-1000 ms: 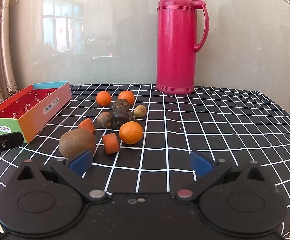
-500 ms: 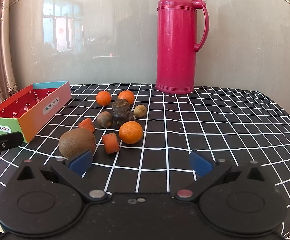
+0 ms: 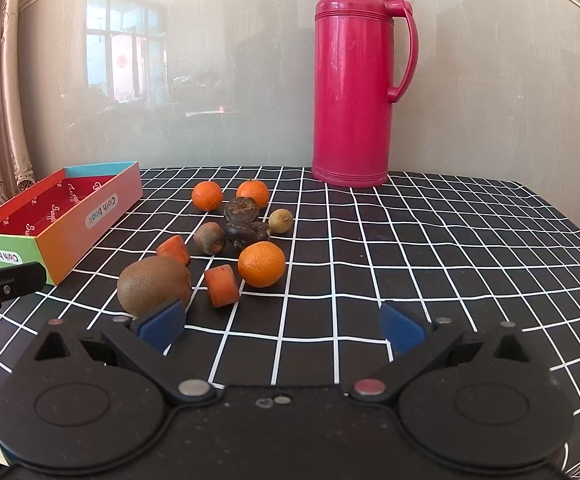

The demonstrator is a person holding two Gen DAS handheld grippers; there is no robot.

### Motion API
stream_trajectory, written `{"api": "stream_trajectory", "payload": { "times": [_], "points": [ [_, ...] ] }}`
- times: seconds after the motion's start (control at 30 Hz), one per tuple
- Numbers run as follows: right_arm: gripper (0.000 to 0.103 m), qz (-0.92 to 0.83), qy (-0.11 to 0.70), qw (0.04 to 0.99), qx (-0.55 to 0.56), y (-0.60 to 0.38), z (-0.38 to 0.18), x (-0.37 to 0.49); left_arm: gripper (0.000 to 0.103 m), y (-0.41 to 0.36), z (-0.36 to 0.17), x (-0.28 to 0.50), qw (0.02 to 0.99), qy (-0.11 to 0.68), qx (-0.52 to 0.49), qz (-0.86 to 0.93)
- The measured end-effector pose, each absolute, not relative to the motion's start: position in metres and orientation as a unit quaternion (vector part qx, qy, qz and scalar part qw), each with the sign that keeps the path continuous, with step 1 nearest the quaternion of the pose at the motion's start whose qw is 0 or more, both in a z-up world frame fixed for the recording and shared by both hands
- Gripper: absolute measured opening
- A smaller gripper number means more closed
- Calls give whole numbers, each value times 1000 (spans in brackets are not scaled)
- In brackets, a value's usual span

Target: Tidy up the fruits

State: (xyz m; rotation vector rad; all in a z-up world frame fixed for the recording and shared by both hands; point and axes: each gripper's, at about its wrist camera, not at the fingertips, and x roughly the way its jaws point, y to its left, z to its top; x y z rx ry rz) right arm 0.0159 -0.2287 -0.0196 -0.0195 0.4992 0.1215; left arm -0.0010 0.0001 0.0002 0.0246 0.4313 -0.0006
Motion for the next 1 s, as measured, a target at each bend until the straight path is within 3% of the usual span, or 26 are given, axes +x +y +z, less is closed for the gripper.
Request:
{"api": "stream_trajectory", "payload": {
  "times": [1.0],
  "points": [
    [103,59,246,967,-10,-229,-20,15,103,-1,1,-1,977,213,13,-3]
  ]
}}
